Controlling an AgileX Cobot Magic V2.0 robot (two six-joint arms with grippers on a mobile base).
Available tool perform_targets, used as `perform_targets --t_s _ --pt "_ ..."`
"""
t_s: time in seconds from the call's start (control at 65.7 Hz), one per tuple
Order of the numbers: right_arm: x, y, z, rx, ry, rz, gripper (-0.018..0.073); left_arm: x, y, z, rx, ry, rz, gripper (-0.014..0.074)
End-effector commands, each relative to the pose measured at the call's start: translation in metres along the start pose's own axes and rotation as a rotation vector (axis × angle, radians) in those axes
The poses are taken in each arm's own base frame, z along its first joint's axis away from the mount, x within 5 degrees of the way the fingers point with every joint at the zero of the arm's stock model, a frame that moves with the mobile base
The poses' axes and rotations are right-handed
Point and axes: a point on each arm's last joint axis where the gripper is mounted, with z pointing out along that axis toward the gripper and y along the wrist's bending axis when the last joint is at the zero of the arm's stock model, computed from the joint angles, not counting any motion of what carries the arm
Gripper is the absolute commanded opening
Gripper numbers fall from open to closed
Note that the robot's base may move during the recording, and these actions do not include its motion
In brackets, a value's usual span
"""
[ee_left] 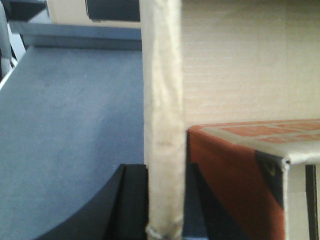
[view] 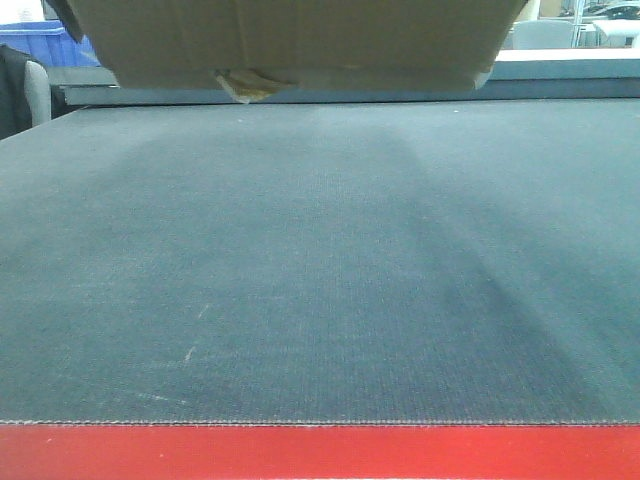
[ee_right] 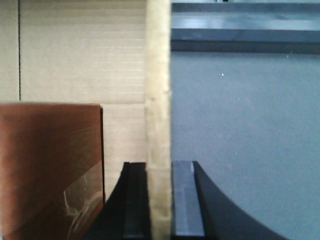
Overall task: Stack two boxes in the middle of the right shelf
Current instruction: 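Lift the two stacked boxes off the table with both grippers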
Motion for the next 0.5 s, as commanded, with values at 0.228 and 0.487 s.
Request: perform_targets --t_s 0.228,0.487 --pt "-0.0080 -0.0022 -0.0070 -0.008 -0.066 -0.023 -0.0167 -0.0149 0.0010 -0.0123 0.024 -0.114 0.043 -0.0111" --pt "-0.0080 -0.0022 -0.0070 -0.008 -0.066 -0.023 -0.0167 -0.0147 0.0012 -0.0123 0.022 -0.112 0.043 -0.0111"
